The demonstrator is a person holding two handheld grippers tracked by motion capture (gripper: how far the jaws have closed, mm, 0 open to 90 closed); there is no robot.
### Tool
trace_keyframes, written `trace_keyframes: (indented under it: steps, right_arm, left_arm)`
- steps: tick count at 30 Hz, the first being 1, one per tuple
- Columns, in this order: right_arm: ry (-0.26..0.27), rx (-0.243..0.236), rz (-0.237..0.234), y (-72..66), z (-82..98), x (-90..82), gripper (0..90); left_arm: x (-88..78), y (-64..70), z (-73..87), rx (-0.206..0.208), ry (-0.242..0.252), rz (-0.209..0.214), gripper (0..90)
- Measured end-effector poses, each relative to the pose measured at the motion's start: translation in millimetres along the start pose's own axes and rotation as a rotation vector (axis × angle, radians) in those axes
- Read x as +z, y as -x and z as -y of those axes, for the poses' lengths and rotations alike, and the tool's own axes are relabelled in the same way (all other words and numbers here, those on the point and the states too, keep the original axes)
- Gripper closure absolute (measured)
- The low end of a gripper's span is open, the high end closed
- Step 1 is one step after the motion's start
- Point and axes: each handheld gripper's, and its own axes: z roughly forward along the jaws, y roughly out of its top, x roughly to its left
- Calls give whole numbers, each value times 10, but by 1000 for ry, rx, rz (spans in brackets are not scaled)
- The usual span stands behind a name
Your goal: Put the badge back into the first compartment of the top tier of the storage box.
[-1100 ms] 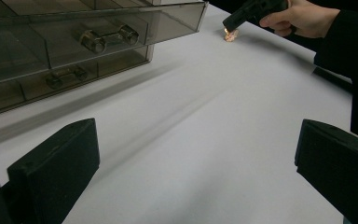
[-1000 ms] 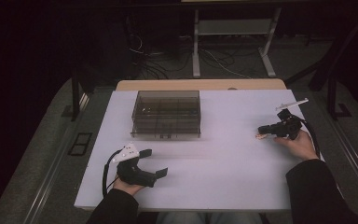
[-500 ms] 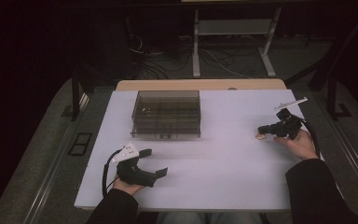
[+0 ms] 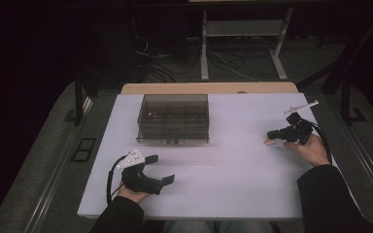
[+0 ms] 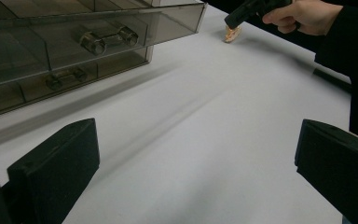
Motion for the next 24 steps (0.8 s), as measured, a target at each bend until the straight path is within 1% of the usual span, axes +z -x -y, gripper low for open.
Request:
trace_keyframes:
  steps: [8, 12, 19, 24]
  right_arm:
    - [10, -24, -23, -85, -48, -21, 839]
    - [20, -29, -34, -129, -69, -42, 839]
    - [26, -69, -51, -260, -157, -60, 839]
    - [14, -94, -65, -360, -221, -34, 838]
  left_arm:
    - [1, -1, 0, 1, -1, 2, 0]
    - [4, -1, 0, 0, -1, 4, 0]
    - [11, 0, -1, 0, -3, 6, 0]
    - [13, 2, -1, 1, -4, 4, 0]
